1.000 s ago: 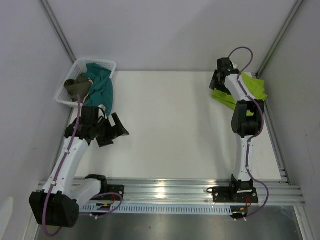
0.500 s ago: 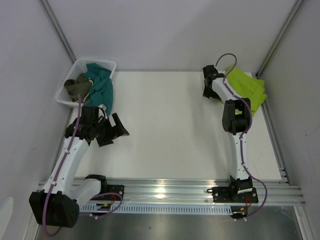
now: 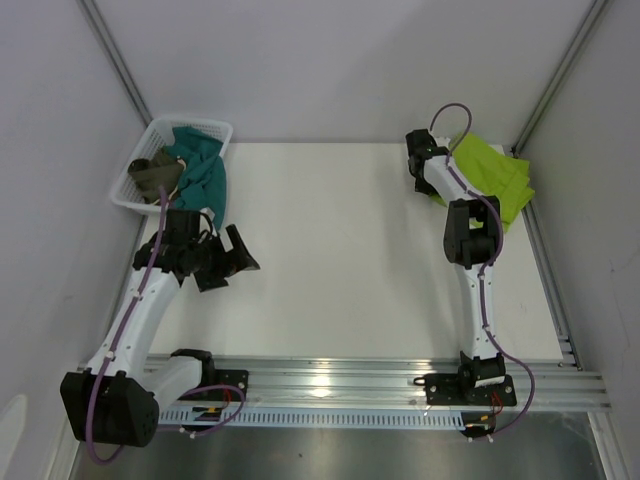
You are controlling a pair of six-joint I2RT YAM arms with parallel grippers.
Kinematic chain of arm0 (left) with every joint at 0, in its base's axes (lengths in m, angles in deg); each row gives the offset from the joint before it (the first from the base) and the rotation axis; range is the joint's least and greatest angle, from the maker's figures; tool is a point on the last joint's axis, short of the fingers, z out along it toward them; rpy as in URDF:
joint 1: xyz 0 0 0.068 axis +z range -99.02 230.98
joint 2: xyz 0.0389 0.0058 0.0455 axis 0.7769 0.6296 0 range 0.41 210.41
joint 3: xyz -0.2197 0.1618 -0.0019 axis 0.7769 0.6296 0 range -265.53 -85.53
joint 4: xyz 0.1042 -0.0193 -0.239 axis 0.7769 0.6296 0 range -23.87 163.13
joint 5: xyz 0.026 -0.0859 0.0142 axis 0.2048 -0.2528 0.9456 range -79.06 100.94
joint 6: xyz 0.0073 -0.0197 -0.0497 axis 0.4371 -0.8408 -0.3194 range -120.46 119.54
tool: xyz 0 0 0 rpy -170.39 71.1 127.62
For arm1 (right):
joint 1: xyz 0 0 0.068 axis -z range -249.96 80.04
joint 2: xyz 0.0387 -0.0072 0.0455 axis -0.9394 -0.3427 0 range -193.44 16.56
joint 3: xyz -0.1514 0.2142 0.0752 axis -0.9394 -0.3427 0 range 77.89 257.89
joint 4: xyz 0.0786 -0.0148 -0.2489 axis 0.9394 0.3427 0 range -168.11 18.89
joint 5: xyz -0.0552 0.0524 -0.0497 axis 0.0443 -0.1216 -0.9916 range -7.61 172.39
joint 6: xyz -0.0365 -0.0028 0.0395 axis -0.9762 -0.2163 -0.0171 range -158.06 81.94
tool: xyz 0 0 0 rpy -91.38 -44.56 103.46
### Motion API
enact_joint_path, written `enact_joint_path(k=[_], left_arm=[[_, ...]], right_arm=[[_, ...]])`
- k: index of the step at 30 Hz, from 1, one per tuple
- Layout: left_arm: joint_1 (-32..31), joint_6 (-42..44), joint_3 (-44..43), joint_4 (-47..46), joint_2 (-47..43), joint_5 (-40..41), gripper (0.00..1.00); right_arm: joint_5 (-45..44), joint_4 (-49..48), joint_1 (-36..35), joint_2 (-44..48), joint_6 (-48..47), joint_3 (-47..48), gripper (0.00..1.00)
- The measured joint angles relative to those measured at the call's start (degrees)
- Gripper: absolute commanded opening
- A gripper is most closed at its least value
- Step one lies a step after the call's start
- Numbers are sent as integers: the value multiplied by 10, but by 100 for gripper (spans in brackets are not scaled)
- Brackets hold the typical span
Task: Fold and stack the shorts
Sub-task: Neatly place the folded shorts to the corner
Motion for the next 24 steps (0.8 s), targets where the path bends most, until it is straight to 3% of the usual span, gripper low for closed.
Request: enact_joint_path(k=[7, 13, 22, 24], left_arm=[[0, 0, 0, -3, 5, -1, 99], [0, 0, -2, -5, 10, -1, 99], [0, 0, -3, -18, 11, -9, 99], [0, 0, -3, -21, 12, -13, 99]], right_arm=[[1, -30, -2, -9, -49, 3, 0], [12, -106, -6, 2, -104, -51, 0], [62, -272, -52, 184, -209, -370, 0], [70, -308, -68, 226, -228, -441, 5]])
